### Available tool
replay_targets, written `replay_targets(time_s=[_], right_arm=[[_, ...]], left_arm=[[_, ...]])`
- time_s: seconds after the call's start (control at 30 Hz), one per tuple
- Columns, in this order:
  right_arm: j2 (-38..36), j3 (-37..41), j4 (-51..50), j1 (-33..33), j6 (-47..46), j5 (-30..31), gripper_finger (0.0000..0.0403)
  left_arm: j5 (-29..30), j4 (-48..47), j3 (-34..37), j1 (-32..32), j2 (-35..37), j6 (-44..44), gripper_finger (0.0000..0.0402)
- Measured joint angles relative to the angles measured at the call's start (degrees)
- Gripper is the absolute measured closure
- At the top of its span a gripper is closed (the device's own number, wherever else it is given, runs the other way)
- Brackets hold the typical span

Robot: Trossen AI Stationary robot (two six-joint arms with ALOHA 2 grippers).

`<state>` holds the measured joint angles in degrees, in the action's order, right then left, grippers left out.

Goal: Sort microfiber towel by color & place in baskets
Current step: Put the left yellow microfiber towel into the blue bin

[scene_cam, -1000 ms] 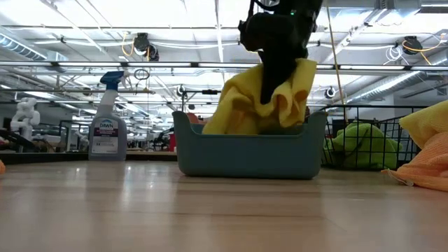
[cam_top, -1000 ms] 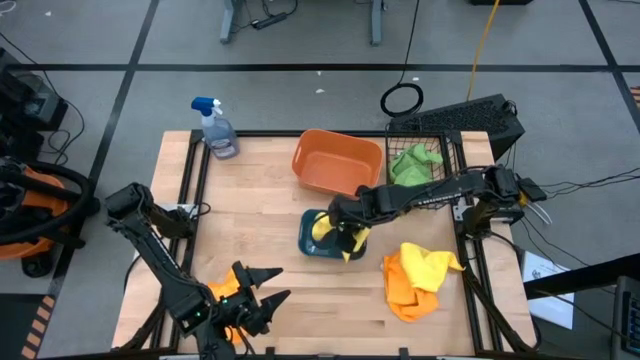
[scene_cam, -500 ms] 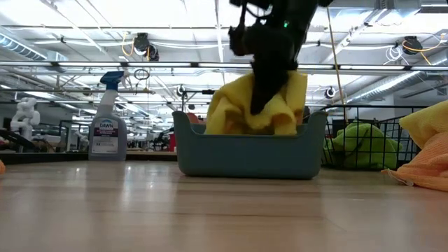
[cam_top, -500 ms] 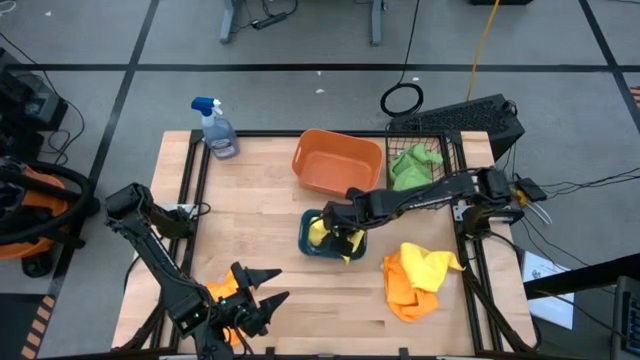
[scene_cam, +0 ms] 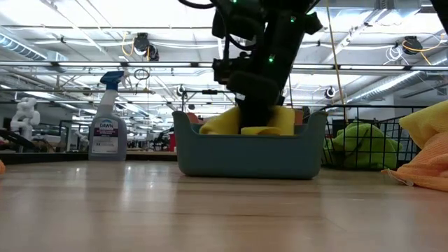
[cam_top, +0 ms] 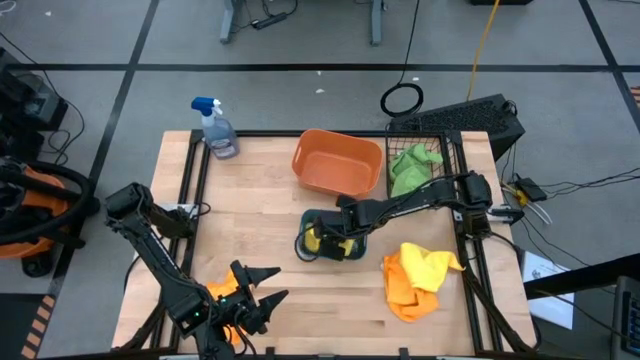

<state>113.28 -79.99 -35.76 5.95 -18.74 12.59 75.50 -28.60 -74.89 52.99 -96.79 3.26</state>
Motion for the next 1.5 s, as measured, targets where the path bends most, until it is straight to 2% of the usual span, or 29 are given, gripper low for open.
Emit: replay_targets(time_s=[0.17,0.67,0.83,1.0,1.13,1.23,1.37,1.5], right_arm=[[0.4,0.0,0.9,1.1,-0.2,3.8,0.0311],[-4.2,-0.4,-0.6,4.4,-0.2,5.5,0.0199],[-6.7,-0.4,-1.1,4.6,-0.1,5.3,0.0176],[-8.8,-0.4,-3.3,5.3,0.2,5.1,0.0170],[-10.2,-0.4,-7.5,6.3,-0.5,5.2,0.0186],[-10.5,-0.4,-9.9,7.2,-1.4,5.4,0.0219],[-10.5,0.5,-9.6,7.9,-2.4,5.6,0.0297],[-10.4,4.0,-3.4,8.0,-2.6,5.5,0.0384]], left_arm=[[-0.2,-1.1,0.0,0.0,0.0,1.0,0.0069],[-0.3,-1.4,0.0,0.0,0.0,2.1,0.0069],[-0.3,-2.1,0.0,0.0,0.0,2.5,0.0069],[-0.3,-2.1,0.0,0.0,0.0,2.5,0.0069],[-0.3,-2.1,0.0,0.0,0.0,2.5,0.0069],[-0.3,-2.1,0.0,0.0,0.0,2.5,0.0069],[-0.3,-2.1,0.0,0.0,0.0,2.5,0.0069],[-0.3,-2.0,0.0,0.0,0.0,2.5,0.0069]])
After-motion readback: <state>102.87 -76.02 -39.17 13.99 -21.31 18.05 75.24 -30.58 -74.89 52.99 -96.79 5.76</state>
